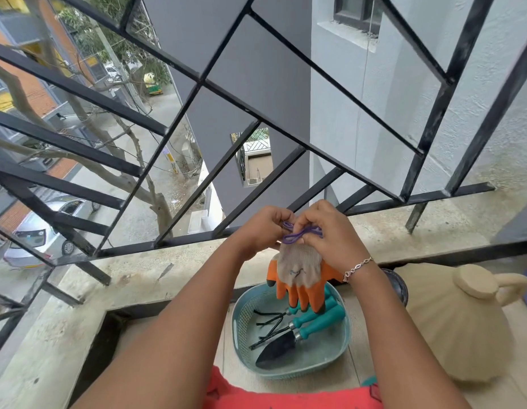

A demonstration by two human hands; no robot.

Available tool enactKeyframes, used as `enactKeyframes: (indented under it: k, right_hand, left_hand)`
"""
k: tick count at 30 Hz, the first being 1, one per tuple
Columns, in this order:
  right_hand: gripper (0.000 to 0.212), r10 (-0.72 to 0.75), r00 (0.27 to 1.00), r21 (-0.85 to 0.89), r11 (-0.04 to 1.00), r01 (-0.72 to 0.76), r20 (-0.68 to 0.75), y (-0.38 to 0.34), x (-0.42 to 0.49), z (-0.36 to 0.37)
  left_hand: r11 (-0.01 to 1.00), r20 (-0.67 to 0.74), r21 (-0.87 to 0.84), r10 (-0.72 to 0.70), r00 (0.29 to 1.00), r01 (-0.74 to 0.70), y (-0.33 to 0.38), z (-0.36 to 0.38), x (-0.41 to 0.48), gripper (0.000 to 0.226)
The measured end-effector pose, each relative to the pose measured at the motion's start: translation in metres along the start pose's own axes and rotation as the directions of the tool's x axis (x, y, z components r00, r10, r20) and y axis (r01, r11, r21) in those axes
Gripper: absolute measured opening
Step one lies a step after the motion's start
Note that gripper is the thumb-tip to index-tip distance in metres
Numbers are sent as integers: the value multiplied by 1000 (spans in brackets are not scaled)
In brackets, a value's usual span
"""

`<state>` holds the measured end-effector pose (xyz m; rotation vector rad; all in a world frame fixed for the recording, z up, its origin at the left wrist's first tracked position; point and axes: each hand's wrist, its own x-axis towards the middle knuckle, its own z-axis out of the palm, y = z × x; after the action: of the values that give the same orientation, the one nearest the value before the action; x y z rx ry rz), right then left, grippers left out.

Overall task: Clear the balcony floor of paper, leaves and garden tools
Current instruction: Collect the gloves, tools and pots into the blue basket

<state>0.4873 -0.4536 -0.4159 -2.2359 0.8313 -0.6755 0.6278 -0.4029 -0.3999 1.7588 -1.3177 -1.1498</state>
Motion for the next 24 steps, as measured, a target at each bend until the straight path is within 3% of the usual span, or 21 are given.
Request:
enactKeyframes:
  k: [7, 10, 11, 13, 16, 18, 21, 24]
  right_hand:
    - [23, 0, 999, -104, 995, -4, -47, 4, -1, -1]
    - [26, 57, 998, -91, 994, -59, -17, 2, -1, -2]
    - [30, 78, 997, -86, 993, -78, -4, 1, -1, -2]
    - [28, 93, 996, -107, 990, -92, 8, 0, 1, -2]
    - [20, 82, 997, -169, 982, -81, 0, -1, 3, -6]
    - [18, 73, 997, -160, 984, -73, -2, -2, 3, -9]
    - [19, 32, 999, -86, 996, -31, 9, -5, 3, -13]
    - [19, 12, 1000, 22, 1000, -13, 29, -8, 3, -15]
  left_hand:
    - [997, -14, -70, -35, 999, 34, -1, -1, -1, 27]
    - [986, -33, -156, -64, 997, 58, -2, 0, -2, 12]
    - [979, -56, -190, -79, 995, 67, -2, 0, -3, 10]
    - [972, -161, -217, -124, 979, 88, -7, -4, -3, 28]
    - [986, -281, -69, -164, 946, 150, -18, -12, -7, 20]
    - [969, -170, 60, -229, 958, 242, -25, -15, -10, 16]
    - [932, 31, 183, -322, 946, 312, -28, -10, -12, 36]
    - [940, 12, 170, -303, 953, 296, -27, -4, -10, 59]
